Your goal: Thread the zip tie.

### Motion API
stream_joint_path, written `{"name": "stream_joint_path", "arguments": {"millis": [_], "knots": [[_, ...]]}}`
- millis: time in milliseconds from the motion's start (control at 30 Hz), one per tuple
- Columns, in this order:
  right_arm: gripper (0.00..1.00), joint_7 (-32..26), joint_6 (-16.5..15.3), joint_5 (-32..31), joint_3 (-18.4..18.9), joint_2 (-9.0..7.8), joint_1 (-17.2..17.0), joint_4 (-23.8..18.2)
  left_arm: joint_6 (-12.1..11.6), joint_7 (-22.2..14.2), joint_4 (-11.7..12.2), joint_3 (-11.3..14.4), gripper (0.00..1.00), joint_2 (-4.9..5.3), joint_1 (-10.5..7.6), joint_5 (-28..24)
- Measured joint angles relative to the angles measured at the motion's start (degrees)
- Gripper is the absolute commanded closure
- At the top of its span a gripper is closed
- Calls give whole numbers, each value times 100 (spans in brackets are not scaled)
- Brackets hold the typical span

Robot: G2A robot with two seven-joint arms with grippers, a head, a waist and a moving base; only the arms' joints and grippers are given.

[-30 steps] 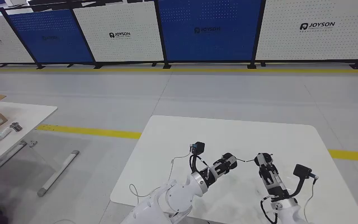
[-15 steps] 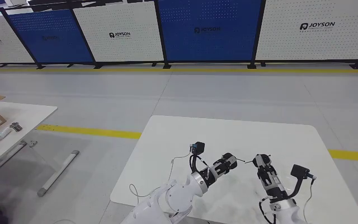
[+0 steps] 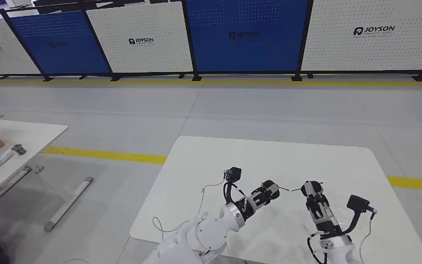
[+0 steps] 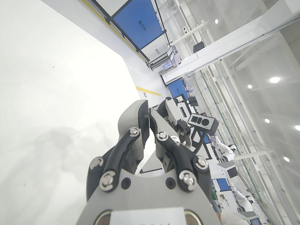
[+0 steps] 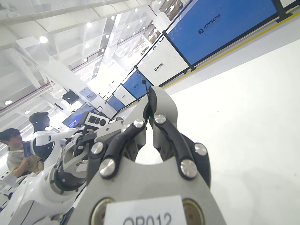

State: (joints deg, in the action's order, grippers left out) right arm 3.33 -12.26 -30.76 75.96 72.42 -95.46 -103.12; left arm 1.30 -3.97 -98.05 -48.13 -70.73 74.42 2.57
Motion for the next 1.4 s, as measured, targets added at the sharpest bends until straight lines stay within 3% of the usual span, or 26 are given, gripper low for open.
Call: {"name": "stream_joint_path", "arguments": {"millis": [1400], "knots": [[100, -182, 76, 78, -98, 61, 131, 119, 0, 0, 0, 0, 100, 0, 0, 0]]}}
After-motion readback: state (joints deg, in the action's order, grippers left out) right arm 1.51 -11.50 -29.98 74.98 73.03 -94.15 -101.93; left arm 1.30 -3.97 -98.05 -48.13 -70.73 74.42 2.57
